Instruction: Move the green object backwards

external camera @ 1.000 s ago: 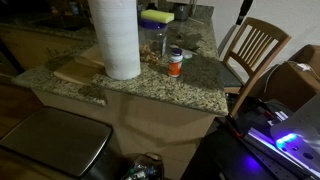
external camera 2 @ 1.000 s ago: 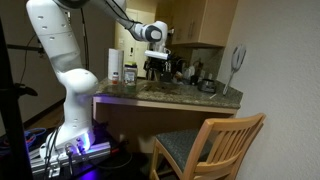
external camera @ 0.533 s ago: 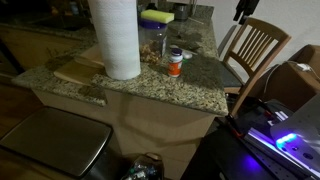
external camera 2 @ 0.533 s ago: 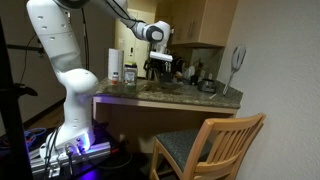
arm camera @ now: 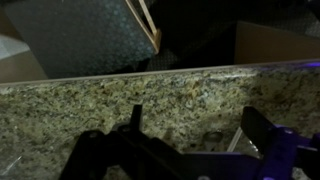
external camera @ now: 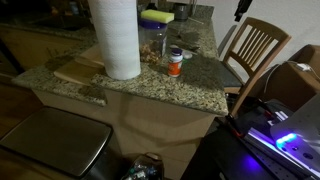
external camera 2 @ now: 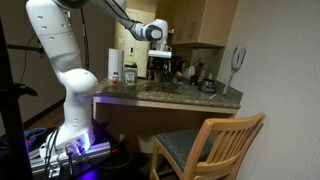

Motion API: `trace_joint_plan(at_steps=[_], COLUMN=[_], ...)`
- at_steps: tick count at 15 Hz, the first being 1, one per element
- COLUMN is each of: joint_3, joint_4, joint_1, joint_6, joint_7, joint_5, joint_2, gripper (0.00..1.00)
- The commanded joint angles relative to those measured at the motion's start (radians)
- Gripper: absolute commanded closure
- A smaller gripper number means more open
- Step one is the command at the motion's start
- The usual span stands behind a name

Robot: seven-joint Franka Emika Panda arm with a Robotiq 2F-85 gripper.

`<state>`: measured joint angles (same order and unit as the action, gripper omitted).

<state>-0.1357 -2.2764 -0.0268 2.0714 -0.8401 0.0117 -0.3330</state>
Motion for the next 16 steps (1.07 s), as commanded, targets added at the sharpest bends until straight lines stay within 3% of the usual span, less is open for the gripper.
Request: trace_joint_plan(at_steps=[1, 5, 7, 13, 14, 16], joint_3=[-0.034, -0.053, -0.030, 0.026, 0.029, 0.046], joint_4=[0.089, 0.147, 0.099, -0.057, 0.020, -0.027], joint_1=[-0.022, -0.081, -0.105, -0.176, -0.146, -0.160], joint_6=[0.030, -0.089, -0.148, -0.350, -0.324, -0.342], joint_7=[-0.045, -0.186, -0.217, -0.293, -0.254, -0.263], joint_5=[-0.151, -0.357, -0.407, -0.523, -0.500, -0.510], joint_2=[-0.016, -0.054, -0.097, -0.179, -0.138, -0.155], gripper=[0.00, 0.00, 0.00, 0.00, 0.00, 0.00])
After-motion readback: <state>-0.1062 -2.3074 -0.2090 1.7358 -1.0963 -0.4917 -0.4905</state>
